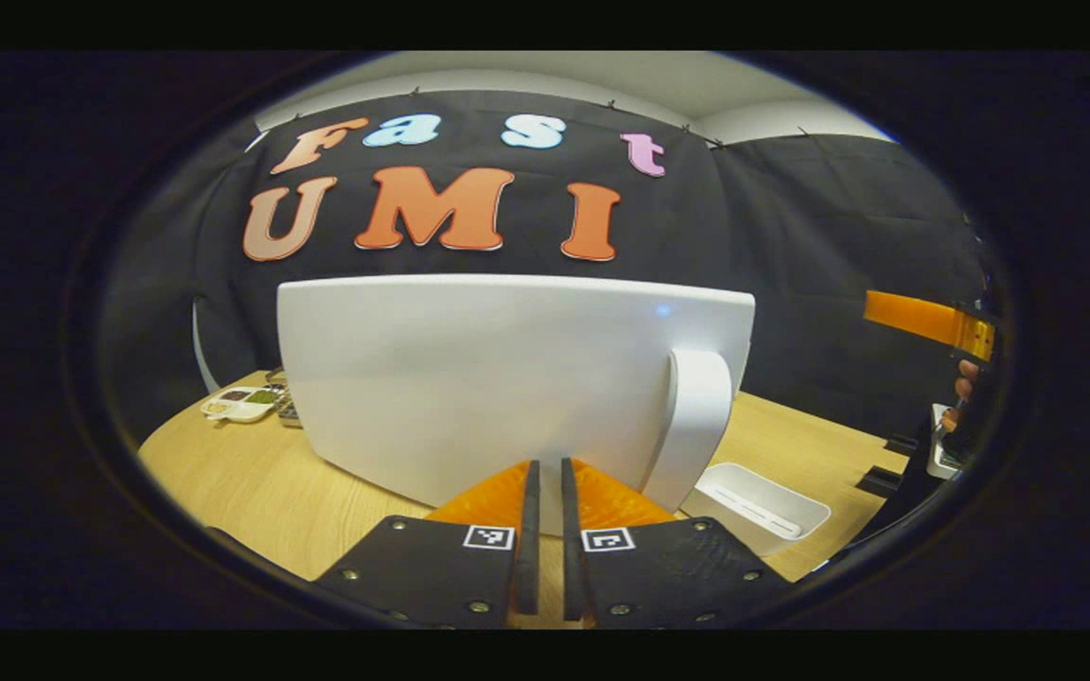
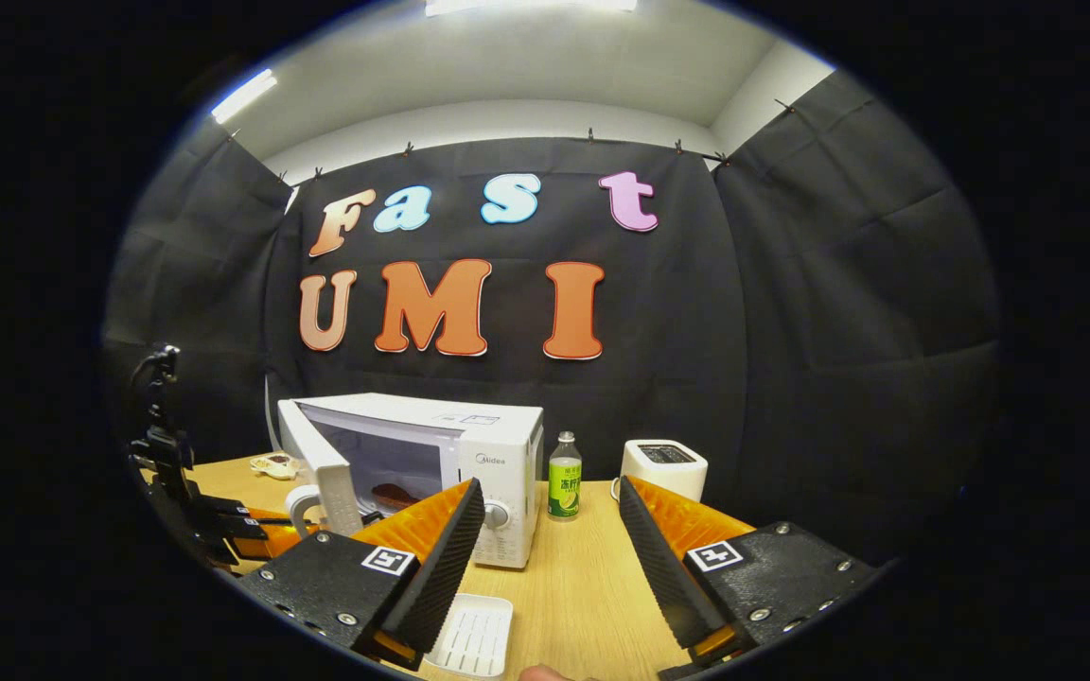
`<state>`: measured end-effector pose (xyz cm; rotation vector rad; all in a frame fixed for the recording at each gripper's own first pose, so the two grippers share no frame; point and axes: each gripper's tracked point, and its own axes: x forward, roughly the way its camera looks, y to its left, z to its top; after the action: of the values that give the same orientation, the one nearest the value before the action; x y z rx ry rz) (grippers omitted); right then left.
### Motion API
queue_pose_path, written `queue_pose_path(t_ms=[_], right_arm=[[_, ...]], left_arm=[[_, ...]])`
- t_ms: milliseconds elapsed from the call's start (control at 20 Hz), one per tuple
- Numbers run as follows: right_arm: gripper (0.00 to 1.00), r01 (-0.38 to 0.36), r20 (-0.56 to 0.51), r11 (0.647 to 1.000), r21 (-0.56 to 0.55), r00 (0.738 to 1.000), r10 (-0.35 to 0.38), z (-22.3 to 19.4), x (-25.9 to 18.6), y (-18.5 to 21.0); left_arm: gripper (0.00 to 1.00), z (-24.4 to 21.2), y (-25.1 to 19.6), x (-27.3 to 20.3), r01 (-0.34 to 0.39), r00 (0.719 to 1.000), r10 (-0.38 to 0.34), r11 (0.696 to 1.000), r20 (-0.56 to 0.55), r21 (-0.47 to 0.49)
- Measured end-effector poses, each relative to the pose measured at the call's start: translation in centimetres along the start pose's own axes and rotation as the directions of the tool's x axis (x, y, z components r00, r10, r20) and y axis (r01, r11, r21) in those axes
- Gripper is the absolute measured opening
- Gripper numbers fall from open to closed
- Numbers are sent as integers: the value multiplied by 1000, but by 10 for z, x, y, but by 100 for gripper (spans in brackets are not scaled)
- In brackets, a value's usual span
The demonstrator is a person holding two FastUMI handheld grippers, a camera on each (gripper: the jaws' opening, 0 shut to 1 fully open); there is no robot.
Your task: Open the microwave oven with the left hand, put the food in, and close the microwave oven.
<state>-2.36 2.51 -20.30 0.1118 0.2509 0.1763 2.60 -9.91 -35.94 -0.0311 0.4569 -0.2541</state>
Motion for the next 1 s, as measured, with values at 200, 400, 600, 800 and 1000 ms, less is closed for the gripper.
queue_pose_path(t_ms=[200,400,600,800,1000], right_arm=[[89,8,-1,1000,9,1000,-8,-2,-3,-17],[90,31,5,999,21,999,-31,-2,-6,-38],[89,63,-6,998,32,998,-63,-8,-10,-58],[90,77,-25,995,64,997,-75,-18,-11,-69],[89,66,-46,992,105,997,-61,-29,-11,-67]], left_arm=[[7,5,-16,36,4,1000,-4,1000,4,29],[5,7,-23,69,-13,1000,13,1000,-1,16],[4,11,-20,97,-40,999,40,999,-7,2],[4,16,-14,121,-82,997,82,997,7,8],[4,15,-13,131,-102,995,103,994,6,-24]])
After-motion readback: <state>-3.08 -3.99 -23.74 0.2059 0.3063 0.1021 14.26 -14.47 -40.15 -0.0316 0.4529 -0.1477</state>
